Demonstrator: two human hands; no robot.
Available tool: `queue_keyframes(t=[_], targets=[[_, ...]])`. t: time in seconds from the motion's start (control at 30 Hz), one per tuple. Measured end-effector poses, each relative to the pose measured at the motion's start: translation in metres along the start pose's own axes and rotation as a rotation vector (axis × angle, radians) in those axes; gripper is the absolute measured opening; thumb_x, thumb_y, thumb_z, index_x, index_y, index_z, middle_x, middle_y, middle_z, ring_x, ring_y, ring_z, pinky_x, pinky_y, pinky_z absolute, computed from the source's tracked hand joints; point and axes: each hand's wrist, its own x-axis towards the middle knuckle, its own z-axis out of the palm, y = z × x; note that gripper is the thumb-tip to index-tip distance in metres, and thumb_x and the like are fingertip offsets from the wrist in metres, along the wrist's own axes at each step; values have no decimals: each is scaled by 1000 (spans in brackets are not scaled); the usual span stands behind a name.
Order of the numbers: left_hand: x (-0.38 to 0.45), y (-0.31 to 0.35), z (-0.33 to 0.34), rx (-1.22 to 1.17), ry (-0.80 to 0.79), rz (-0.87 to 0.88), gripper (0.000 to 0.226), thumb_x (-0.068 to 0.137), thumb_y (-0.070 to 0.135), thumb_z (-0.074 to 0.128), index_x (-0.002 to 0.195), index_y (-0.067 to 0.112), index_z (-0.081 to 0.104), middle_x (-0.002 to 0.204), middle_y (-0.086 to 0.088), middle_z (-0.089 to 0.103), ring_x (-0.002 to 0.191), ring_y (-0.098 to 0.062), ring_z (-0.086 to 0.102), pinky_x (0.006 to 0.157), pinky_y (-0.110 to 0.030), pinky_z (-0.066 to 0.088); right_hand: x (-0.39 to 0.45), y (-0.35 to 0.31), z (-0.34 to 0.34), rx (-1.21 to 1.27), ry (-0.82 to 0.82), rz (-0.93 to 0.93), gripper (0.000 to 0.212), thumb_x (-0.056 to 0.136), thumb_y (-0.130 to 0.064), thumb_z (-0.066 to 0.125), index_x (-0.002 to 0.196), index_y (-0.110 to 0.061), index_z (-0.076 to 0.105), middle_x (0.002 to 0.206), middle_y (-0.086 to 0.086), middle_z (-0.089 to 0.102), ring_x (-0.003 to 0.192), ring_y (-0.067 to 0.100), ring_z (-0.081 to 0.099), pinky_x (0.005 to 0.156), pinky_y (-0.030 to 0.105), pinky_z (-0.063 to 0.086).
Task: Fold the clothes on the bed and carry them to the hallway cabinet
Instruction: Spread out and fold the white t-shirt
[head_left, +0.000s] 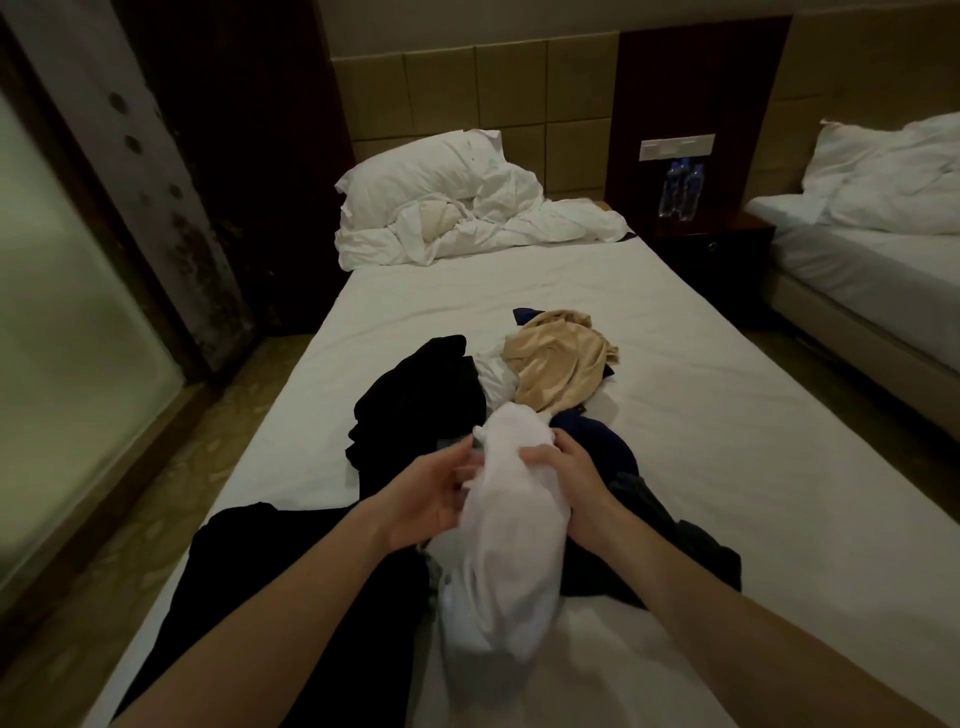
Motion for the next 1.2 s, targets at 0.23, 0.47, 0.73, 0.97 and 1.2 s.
queue_keyframes(t=[0.23, 0.47, 0.73, 0.97, 1.2], targets=[[-12, -17, 0, 212, 119, -27, 40, 84, 14, 72, 122, 3, 66, 110, -16, 73, 95, -27, 72, 78, -37, 59, -26, -29, -4, 174, -159, 46, 59, 54, -13, 54, 109, 2, 66, 98, 18, 69, 90, 36, 64, 85, 43, 51], [-41, 14, -20, 79, 249, 312, 31, 90, 11, 68, 119, 2, 66, 116, -17, 70, 103, -29, 68, 85, -36, 55, -20, -31, -50, -27, 247, 8, 45, 50, -2, 47, 93, -1, 61, 100, 21, 62, 86, 36, 55, 68, 37, 48], [-47, 16, 5, 44, 103, 471, 52, 73, -6, 74, 120, -9, 55, 119, -26, 59, 110, -35, 60, 92, -37, 54, -33, -14, -41, -1100, 440, 66, 78, 80, -29, 68, 143, -24, 22, 151, 14, 13, 140, 37, 16, 110, 51, 31], [-53, 23, 24, -43, -97, 338, 46, 84, 11, 60, 130, 10, 62, 113, -15, 65, 101, -29, 62, 84, -38, 52, -37, -27, 2, -928, -201, -574, 66, 78, -6, 70, 137, -32, 52, 128, -2, 55, 118, 13, 50, 98, 30, 44], [-52, 16, 11, 151, 140, 45, 31, 97, 9, 57, 126, 2, 63, 108, -12, 66, 83, -16, 66, 65, -29, 61, -34, -35, -2, -604, 196, -532, 18, 79, 6, 60, 93, -5, 61, 85, 8, 66, 72, 13, 56, 60, 18, 45]])
